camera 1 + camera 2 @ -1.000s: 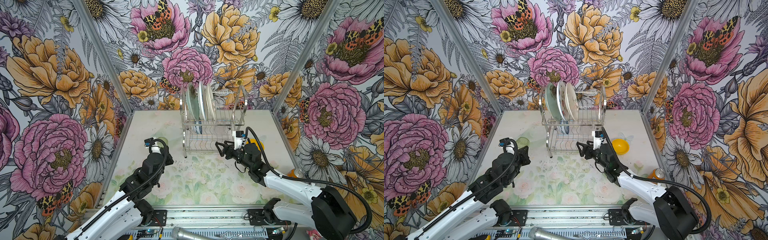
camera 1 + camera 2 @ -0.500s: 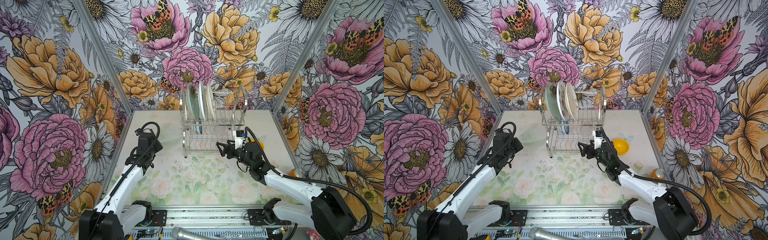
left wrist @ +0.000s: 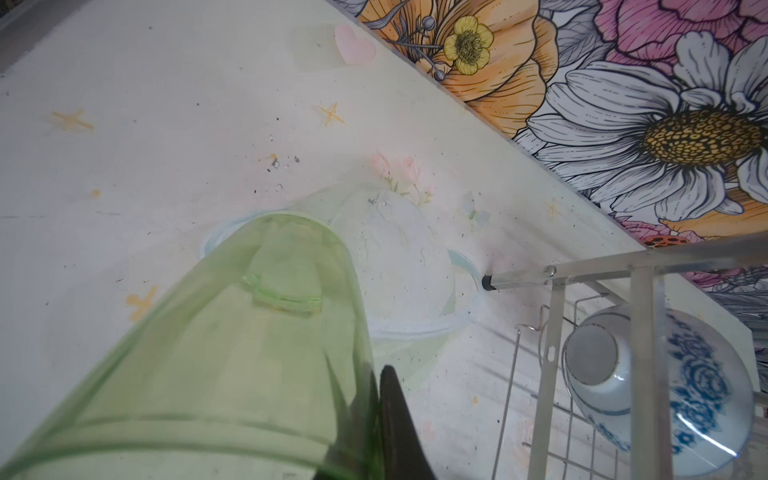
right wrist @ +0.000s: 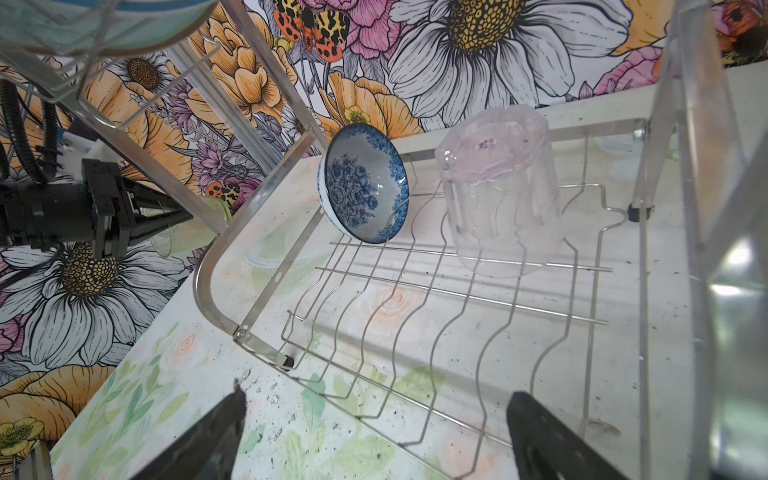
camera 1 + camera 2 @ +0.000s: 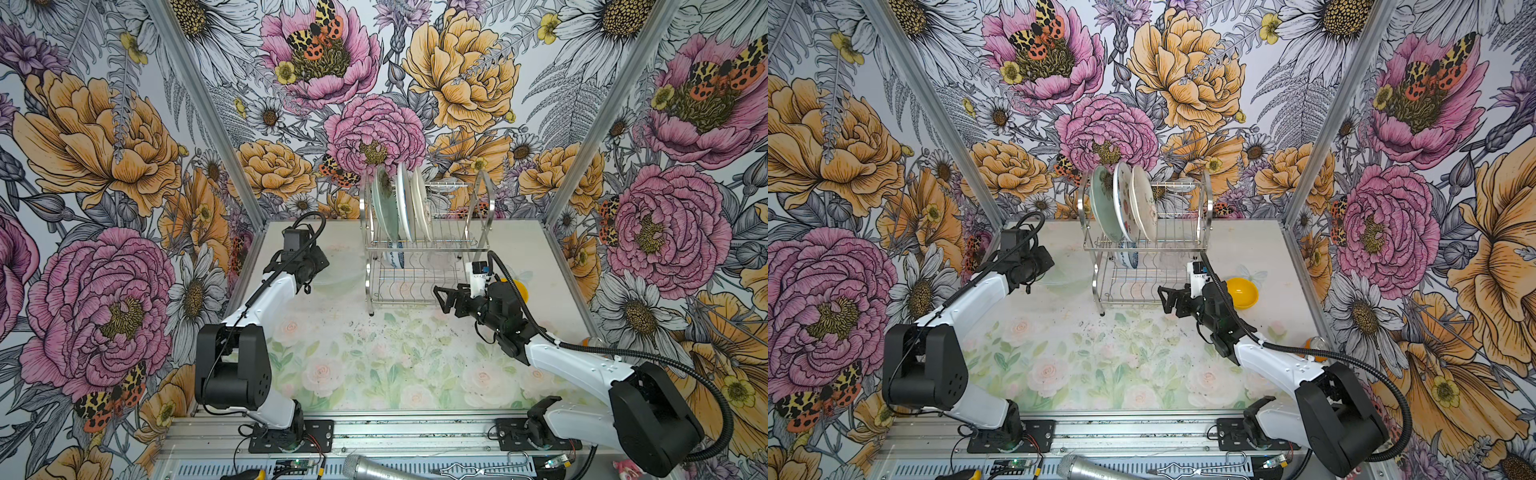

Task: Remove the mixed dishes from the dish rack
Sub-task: 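Lower the green glass onto the table beside the clear bowl and open the left gripper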

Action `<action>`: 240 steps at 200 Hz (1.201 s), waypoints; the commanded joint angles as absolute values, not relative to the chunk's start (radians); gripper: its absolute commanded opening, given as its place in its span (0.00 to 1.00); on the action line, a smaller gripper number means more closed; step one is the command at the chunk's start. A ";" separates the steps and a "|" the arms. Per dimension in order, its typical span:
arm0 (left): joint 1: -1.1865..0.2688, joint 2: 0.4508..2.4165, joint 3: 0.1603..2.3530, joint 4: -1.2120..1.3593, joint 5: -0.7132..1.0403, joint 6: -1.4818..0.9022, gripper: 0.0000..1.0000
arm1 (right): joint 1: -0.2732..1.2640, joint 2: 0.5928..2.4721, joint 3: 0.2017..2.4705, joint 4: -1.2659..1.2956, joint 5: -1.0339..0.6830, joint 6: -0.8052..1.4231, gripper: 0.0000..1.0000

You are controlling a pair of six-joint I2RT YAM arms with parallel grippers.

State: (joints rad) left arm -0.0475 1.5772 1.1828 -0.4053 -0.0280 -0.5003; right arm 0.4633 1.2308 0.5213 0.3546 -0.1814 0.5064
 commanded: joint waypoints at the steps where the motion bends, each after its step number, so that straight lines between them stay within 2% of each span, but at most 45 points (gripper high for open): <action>1: -0.012 1.619 1.301 -0.527 -0.020 -0.414 0.00 | 0.453 1.241 0.541 0.367 -0.218 0.507 1.00; 78: 0.022 1.907 1.573 -0.744 0.007 -0.336 0.00 | 0.432 1.185 0.511 0.367 -0.233 0.512 0.99; 146: 0.022 2.004 1.677 -0.800 0.019 -0.314 0.00 | 0.423 1.199 0.513 0.368 -0.233 0.527 0.98; 155: 0.022 2.015 1.689 -0.812 0.018 -0.310 0.04 | 0.424 1.202 0.513 0.367 -0.233 0.529 0.98; 168: 0.022 2.026 1.701 -0.819 0.016 -0.305 0.18 | 0.423 1.204 0.515 0.367 -0.237 0.529 0.98; 212: 0.017 2.028 1.727 -0.819 -0.006 -0.288 0.29 | 0.422 1.199 0.512 0.367 -0.244 0.532 0.98; 231: 0.014 2.018 1.739 -0.819 -0.019 -0.287 0.40 | 0.422 1.191 0.508 0.367 -0.244 0.531 0.98; 240: 0.011 2.010 1.742 -0.818 -0.031 -0.284 0.41 | 0.420 1.190 0.507 0.367 -0.244 0.531 0.98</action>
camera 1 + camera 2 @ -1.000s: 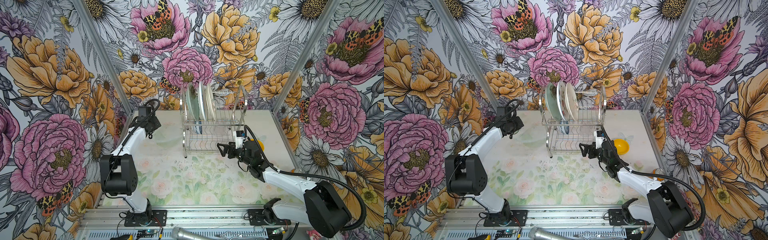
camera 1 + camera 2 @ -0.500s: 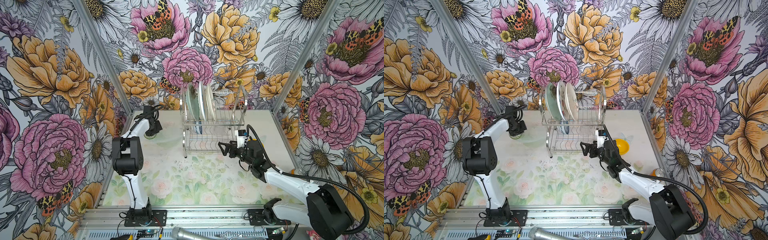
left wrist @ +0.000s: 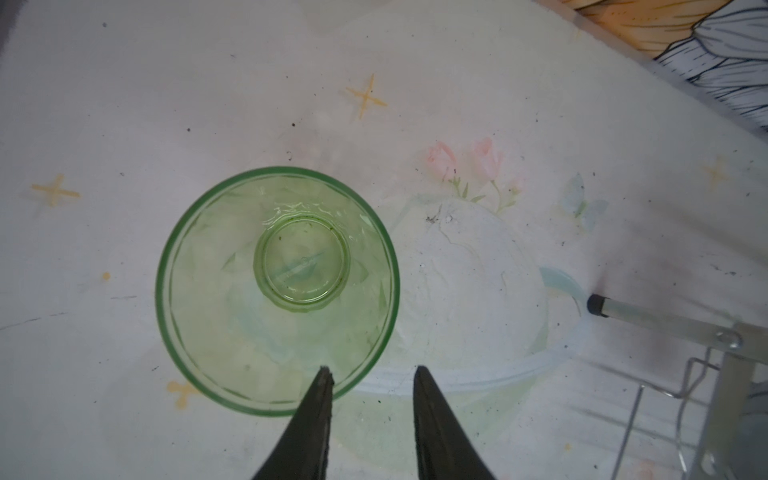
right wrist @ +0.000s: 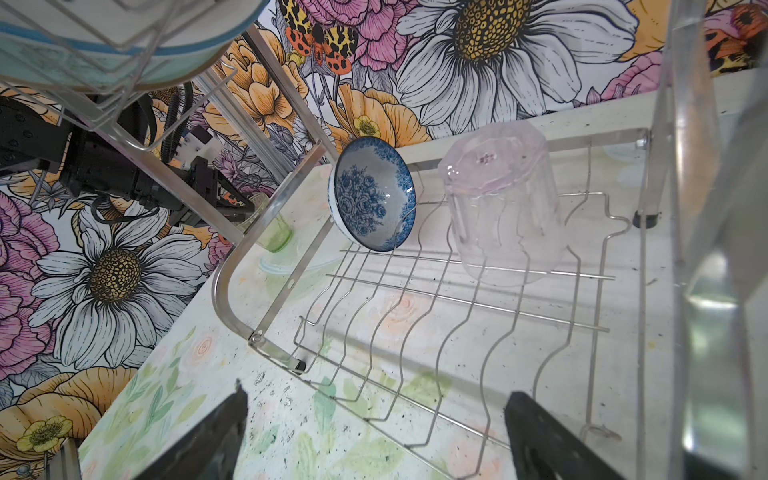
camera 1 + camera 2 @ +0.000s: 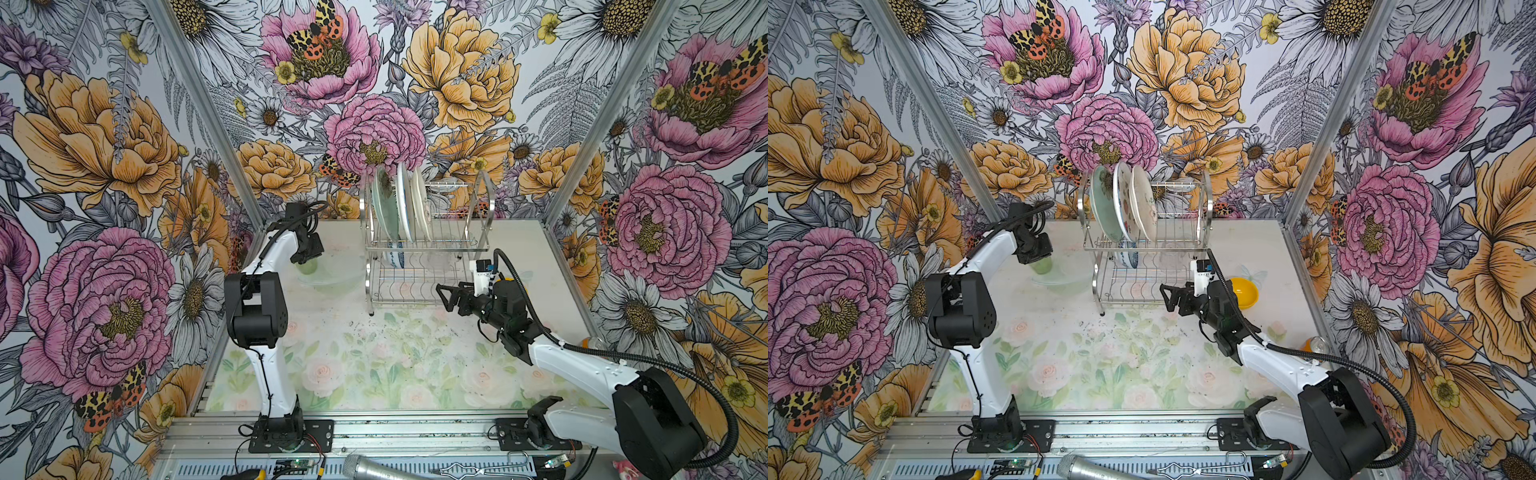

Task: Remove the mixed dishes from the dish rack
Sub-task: 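Lower the green glass onto the table beside the clear bowl and open the left gripper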

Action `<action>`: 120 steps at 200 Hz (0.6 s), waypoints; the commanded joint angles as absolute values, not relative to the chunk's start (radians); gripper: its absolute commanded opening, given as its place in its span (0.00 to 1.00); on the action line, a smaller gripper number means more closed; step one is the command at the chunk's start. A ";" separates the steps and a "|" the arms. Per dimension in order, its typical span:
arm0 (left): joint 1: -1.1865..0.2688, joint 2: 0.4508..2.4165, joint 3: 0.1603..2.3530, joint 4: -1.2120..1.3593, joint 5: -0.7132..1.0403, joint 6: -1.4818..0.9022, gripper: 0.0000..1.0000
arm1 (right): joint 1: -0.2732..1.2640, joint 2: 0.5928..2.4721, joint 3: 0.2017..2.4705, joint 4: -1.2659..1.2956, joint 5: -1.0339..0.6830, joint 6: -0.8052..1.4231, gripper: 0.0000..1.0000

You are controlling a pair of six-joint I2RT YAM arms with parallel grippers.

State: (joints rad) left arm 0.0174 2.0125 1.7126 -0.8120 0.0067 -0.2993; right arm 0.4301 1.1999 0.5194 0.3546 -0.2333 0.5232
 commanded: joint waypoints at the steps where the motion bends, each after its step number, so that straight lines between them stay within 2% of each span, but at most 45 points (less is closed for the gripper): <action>1: 0.011 2.009 1.742 -0.819 -0.032 -0.284 0.41 | 0.420 1.190 0.507 0.367 -0.244 0.531 0.98; 12: 0.008 1.997 1.744 -0.818 -0.046 -0.281 0.43 | 0.420 1.191 0.508 0.367 -0.244 0.531 0.98; 32: 0.004 1.970 1.741 -0.816 -0.062 -0.275 0.56 | 0.421 1.195 0.512 0.367 -0.248 0.531 0.98; 63: -0.011 1.894 1.691 -0.807 -0.074 -0.276 0.91 | 0.420 1.206 0.518 0.367 -0.253 0.535 0.98; 86: -0.024 1.831 1.636 -0.799 -0.084 -0.263 0.98 | 0.421 1.216 0.523 0.366 -0.258 0.545 0.98; 120: -0.031 1.684 1.501 -0.742 -0.091 -0.296 0.99 | 0.421 1.232 0.532 0.367 -0.265 0.553 0.98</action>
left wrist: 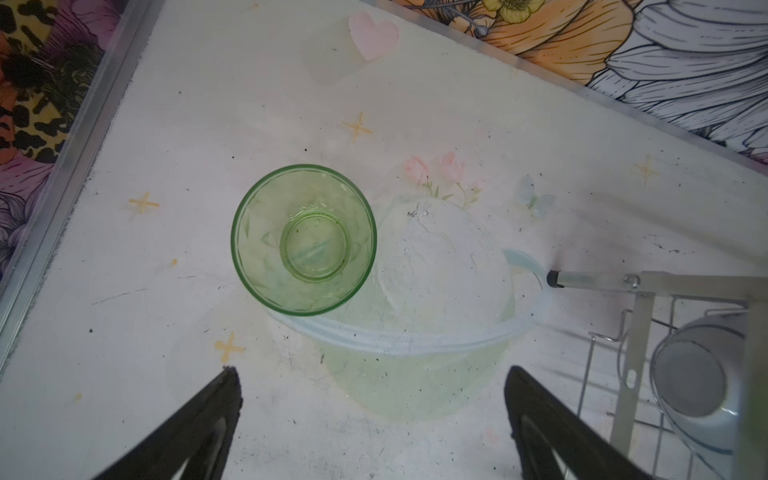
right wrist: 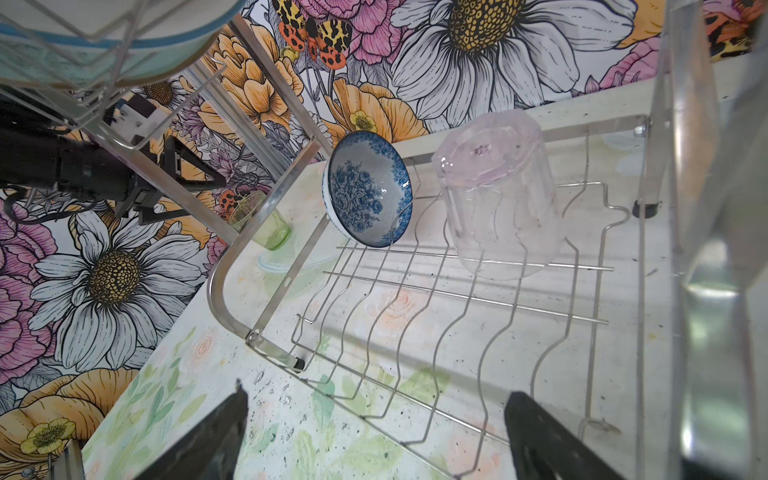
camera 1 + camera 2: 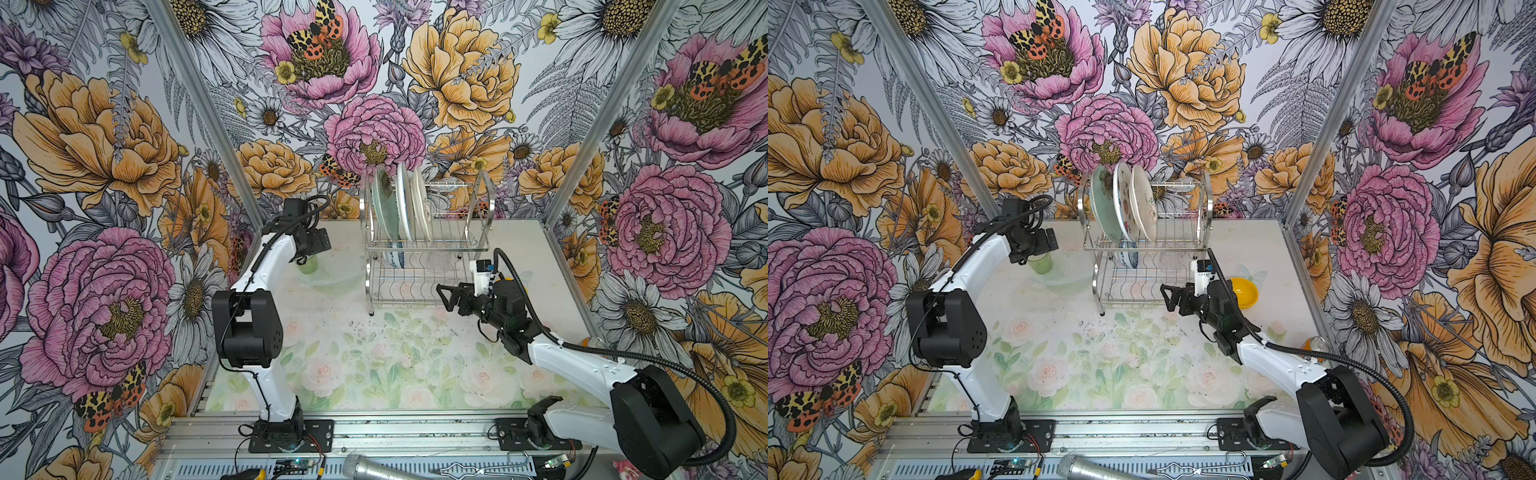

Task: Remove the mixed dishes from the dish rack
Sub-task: 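Lower the green glass onto the table beside the clear bowl and open the left gripper, then draw the left gripper back while the right gripper moves over the clear glass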

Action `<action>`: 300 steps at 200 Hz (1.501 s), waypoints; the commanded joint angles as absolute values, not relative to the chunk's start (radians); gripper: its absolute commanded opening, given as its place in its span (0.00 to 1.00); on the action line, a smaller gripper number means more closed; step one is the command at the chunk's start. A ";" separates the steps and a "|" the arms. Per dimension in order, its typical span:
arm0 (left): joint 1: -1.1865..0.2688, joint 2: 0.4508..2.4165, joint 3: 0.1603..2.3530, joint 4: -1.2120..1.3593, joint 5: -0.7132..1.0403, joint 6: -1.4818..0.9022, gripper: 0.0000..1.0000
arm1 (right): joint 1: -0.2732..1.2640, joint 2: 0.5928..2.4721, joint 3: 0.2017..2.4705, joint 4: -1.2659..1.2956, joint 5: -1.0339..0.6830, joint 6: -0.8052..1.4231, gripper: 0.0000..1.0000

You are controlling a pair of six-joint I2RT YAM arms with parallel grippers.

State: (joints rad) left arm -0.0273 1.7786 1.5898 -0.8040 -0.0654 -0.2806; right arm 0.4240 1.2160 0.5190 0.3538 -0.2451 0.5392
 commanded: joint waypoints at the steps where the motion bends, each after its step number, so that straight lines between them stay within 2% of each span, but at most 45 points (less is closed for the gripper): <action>1: -0.031 1.681 1.496 -0.738 -0.090 -0.298 0.99 | 0.421 1.234 0.531 0.367 -0.267 0.552 0.98; 44: -0.030 1.469 1.256 -0.534 -0.038 -0.377 0.99 | 0.420 1.265 0.549 0.373 -0.251 0.564 0.97; 93: -0.148 1.258 1.028 -0.383 -0.087 -0.423 0.99 | 0.422 1.332 0.573 0.419 -0.171 0.549 0.97; 131: -0.171 1.125 0.885 -0.321 -0.039 -0.455 0.99 | 0.432 1.386 0.622 0.444 -0.147 0.519 0.99; 179: -0.186 1.000 0.812 -0.337 -0.024 -0.431 0.99 | 0.436 1.476 0.669 0.453 0.011 0.423 0.99; 217: -0.210 0.961 0.725 -0.235 -0.055 -0.455 0.99 | 0.449 1.562 0.684 0.538 0.097 0.369 0.99; 300: -0.218 1.021 0.684 -0.158 -0.071 -0.450 0.99 | 0.468 1.720 0.706 0.746 0.109 0.274 0.99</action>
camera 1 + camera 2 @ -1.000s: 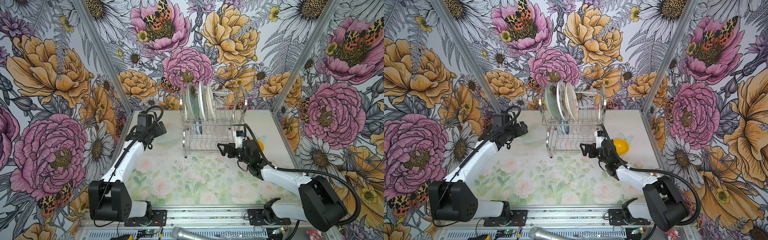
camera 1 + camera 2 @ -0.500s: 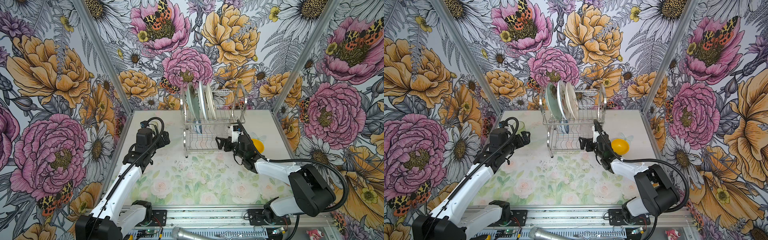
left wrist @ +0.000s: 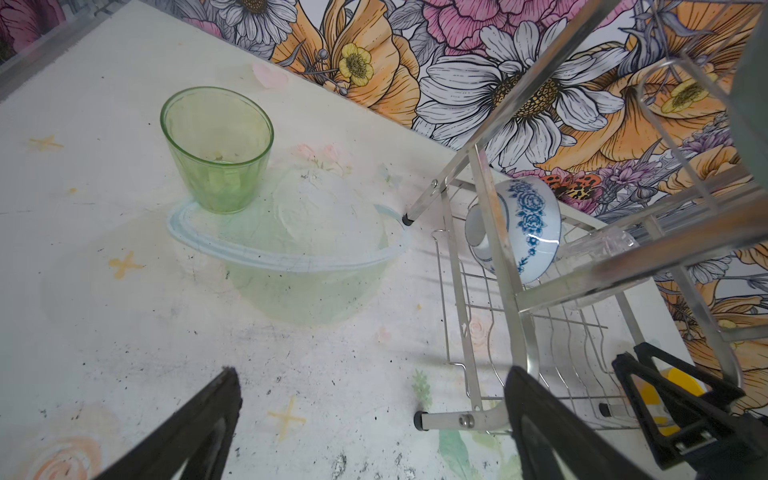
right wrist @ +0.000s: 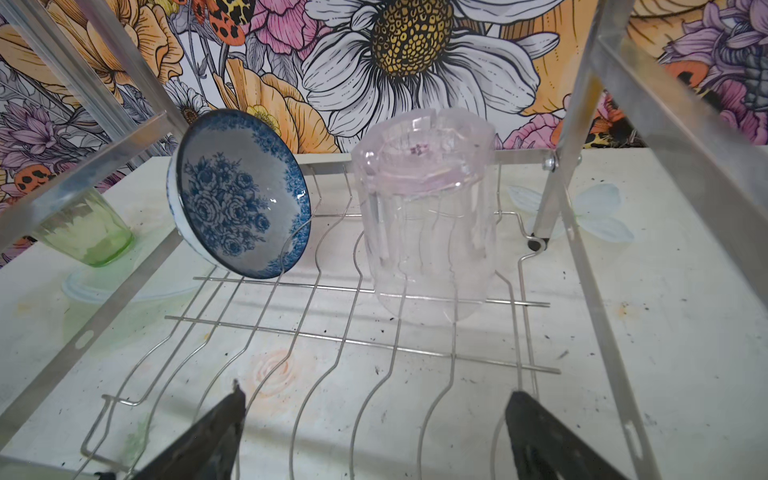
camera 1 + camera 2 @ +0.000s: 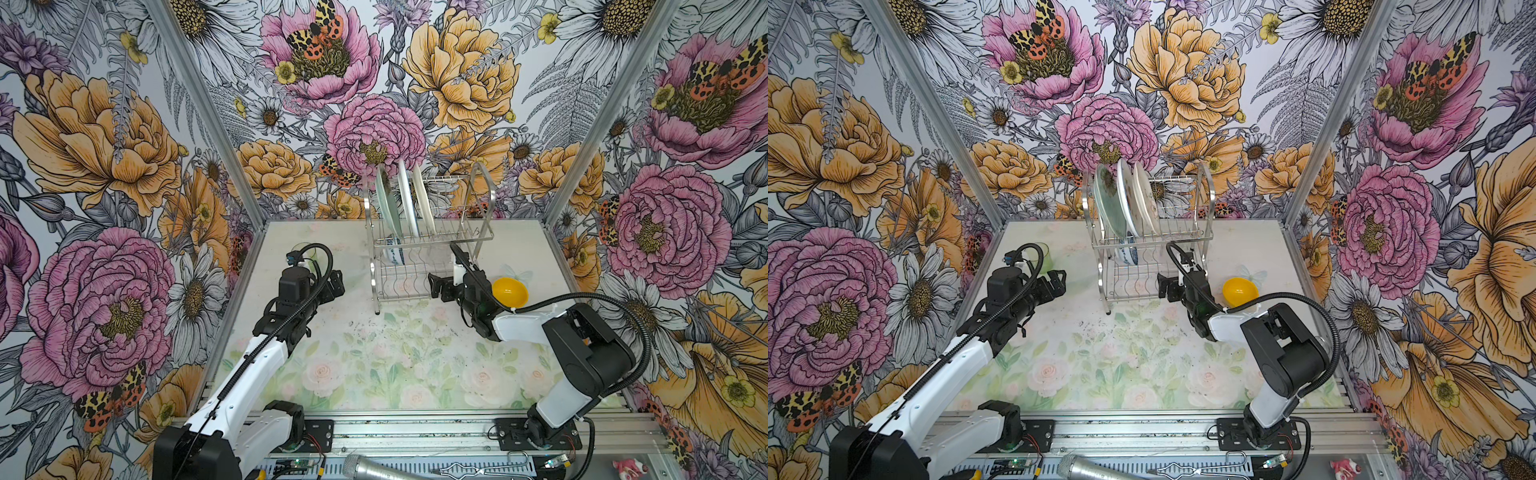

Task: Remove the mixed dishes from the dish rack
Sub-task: 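Draw the left gripper back while the right gripper moves over the clear glass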

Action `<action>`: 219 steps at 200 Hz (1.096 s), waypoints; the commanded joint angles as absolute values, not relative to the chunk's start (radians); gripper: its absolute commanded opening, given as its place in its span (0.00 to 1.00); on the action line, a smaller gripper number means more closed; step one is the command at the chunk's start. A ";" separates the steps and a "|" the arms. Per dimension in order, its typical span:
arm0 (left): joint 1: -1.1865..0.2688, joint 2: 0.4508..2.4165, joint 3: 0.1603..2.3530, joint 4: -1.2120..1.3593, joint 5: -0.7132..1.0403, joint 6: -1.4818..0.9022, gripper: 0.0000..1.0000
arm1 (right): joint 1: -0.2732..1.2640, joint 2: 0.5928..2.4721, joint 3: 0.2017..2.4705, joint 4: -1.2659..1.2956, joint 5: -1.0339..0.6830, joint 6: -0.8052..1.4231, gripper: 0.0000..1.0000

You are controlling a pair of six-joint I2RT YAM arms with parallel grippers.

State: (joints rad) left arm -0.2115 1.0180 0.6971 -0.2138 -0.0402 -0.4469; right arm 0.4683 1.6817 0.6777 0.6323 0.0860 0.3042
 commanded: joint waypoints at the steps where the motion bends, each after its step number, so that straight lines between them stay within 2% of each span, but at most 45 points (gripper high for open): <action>1: -0.218 1.021 0.684 -0.157 -0.072 -0.449 0.99 | 0.468 1.721 0.706 0.750 0.108 0.273 1.00; 48: -0.218 1.034 0.675 -0.137 -0.077 -0.444 0.99 | 0.471 1.777 0.726 0.866 0.119 0.263 0.99; 219: -0.202 1.043 0.632 -0.074 -0.054 -0.442 0.99 | 0.461 1.945 0.965 0.789 0.207 0.239 0.99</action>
State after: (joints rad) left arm -0.2111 1.0435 0.6472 -0.1135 -0.0628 -0.4461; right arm 0.4675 1.9160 0.9241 0.7963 0.1749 0.2436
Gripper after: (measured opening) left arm 0.987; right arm 0.991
